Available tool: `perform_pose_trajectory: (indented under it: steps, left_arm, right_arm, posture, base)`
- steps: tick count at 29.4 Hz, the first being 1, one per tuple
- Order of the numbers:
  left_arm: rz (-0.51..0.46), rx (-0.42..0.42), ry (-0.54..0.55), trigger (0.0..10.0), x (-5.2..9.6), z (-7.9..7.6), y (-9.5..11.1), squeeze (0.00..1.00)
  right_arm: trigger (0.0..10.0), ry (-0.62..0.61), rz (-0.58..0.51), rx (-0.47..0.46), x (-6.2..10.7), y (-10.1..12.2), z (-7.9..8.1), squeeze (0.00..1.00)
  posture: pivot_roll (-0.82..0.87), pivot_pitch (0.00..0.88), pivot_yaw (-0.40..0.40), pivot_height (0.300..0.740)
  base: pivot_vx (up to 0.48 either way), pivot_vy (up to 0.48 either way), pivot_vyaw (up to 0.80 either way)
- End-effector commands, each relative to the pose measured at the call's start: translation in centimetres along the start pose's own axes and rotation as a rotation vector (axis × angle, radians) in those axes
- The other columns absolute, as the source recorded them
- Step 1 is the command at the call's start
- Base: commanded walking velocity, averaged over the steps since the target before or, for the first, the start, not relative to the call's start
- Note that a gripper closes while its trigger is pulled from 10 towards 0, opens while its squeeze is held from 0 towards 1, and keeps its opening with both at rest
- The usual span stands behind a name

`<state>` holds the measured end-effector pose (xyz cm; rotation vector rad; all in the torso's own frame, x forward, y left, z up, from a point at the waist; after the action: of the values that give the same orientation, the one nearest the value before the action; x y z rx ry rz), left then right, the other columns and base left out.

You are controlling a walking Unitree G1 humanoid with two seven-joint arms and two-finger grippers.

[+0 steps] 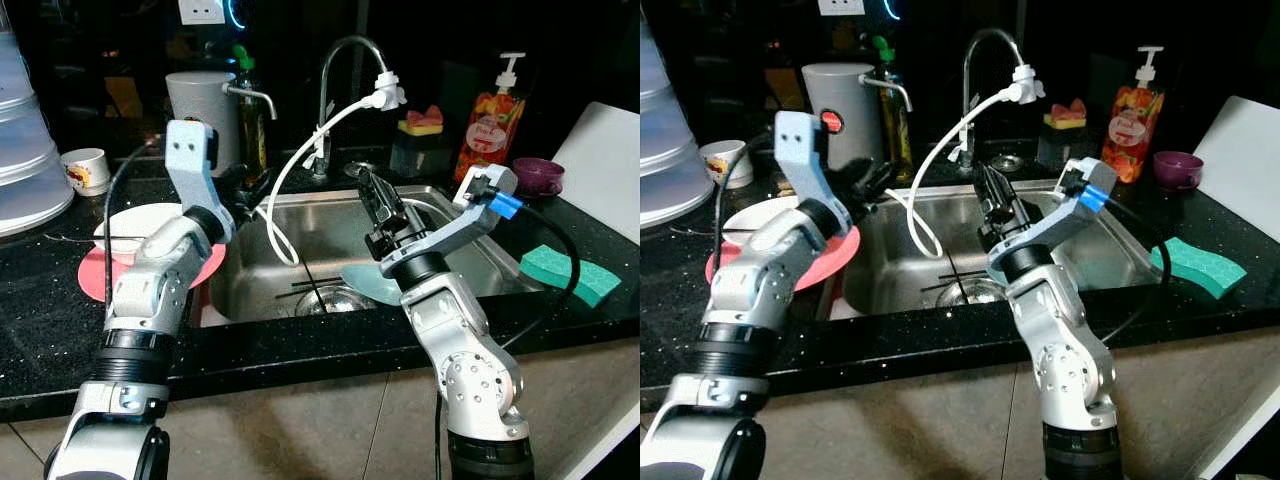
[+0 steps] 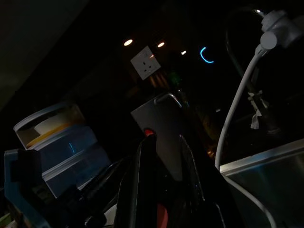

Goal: Kitchen organization

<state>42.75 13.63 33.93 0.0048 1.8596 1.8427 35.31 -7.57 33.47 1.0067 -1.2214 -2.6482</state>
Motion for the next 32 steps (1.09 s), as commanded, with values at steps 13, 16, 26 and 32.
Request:
perform_pose_trajectory:
  steps: [13, 16, 26, 32]
  left_arm:
    - [0.217, -0.221, 0.597, 10.0, 4.8, 11.6, -2.0, 0.00]
    - [0.204, -0.196, 0.716, 10.0, 6.0, 13.8, -1.6, 0.00]
    - [0.235, -0.028, 1.021, 10.0, 10.2, 18.3, -2.6, 1.00]
    - [0.163, 0.100, 1.062, 10.0, 10.1, 18.6, -2.2, 0.00]
  right_arm:
    - [10.0, -0.006, -0.010, 0.096, 0.1, 0.1, 0.0, 0.00]
    - [10.0, -0.007, -0.009, 0.098, 0.1, 0.1, -0.1, 0.00]
    - [10.0, -0.012, 0.001, 0.104, 0.2, -0.3, -0.3, 0.00]
    - [10.0, 0.026, 0.034, 0.167, 0.2, -0.8, 0.1, 0.00]
  posture:
    - [0.04, 0.065, 0.011, 0.740]
    - [0.04, 0.065, 0.011, 0.740]
    - [0.04, 0.075, 0.009, 0.740]
    - [0.03, 0.078, 0.006, 0.740]
  base:
    - [0.000, 0.000, 0.00]
    - [0.000, 0.000, 0.00]
    - [0.000, 0.000, 0.00]
    - [0.000, 0.000, 0.00]
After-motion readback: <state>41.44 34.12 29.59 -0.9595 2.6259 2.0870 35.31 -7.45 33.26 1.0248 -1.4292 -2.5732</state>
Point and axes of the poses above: a point about 5 cm out from each wrist's last joint towards the gripper, its own x axis pointing back from the gripper into the wrist, its own y axis along the axis of the wrist's last joint, z = x × y, the point moved 6 cm from there along -x, pointing out of the wrist towards the gripper, and after that the axes turned 2 degrees about -x, right-handed, at the moved point
